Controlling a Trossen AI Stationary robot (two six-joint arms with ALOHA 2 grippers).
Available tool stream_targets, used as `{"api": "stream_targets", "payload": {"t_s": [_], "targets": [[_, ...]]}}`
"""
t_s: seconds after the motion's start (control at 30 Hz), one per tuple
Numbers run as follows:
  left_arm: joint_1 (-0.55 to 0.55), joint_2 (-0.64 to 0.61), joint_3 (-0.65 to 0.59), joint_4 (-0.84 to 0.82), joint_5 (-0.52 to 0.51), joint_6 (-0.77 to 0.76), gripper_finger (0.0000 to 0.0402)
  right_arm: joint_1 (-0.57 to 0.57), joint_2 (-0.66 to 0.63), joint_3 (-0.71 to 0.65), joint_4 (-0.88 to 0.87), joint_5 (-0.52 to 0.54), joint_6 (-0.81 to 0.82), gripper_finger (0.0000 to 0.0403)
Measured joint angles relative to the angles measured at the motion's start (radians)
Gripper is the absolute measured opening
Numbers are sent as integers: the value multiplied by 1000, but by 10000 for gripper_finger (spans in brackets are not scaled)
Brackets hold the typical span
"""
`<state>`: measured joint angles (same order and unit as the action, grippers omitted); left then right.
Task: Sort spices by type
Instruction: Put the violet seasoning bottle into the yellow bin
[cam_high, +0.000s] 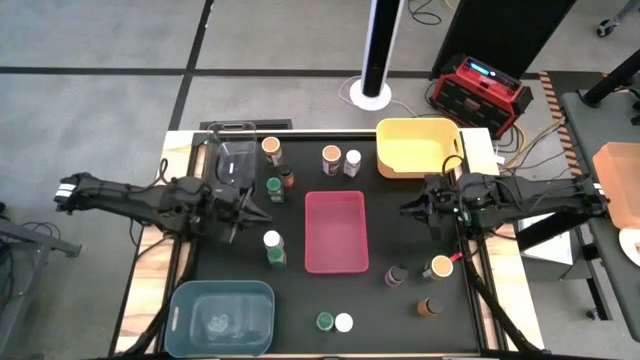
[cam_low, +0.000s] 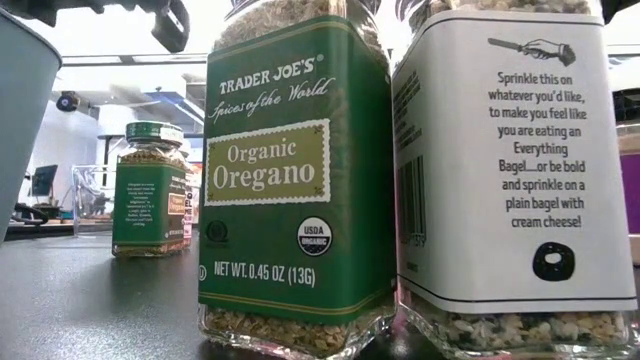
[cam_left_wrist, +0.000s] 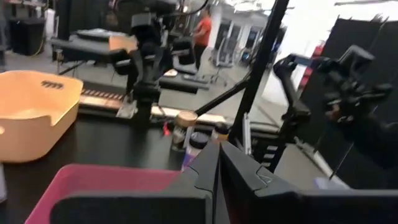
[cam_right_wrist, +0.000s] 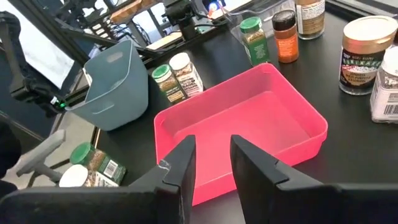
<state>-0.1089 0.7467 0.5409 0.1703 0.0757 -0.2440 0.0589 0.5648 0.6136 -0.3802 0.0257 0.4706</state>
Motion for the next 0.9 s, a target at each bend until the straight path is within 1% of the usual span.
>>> {"api": "stream_targets", "payload": {"t_s": [0.1,0.2,0.33,0.4,0.57,0.67,0.83,0.9], "targets": [[0,-3,17,-68,-27,16,0,0,16,4,61,0,-10,92],[0,-4,19,-108,-58,23,0,25,60,35,67,-7,-10,98],[0,-15,17,-128,-91,26,0,95,166,118,7,-7,-45,109],[0,-19,15,-143,-93,23,0,120,225,174,-44,10,-72,116],[-1,-37,22,-144,-93,19,0,172,370,343,-292,99,-75,134],[-1,-59,22,-153,-93,22,0,201,462,445,-462,135,-37,143],[-1,-96,22,-196,-94,22,0,248,617,590,-697,132,52,163],[-1,-105,22,-196,-94,22,0,267,671,634,-763,104,88,171]]}}
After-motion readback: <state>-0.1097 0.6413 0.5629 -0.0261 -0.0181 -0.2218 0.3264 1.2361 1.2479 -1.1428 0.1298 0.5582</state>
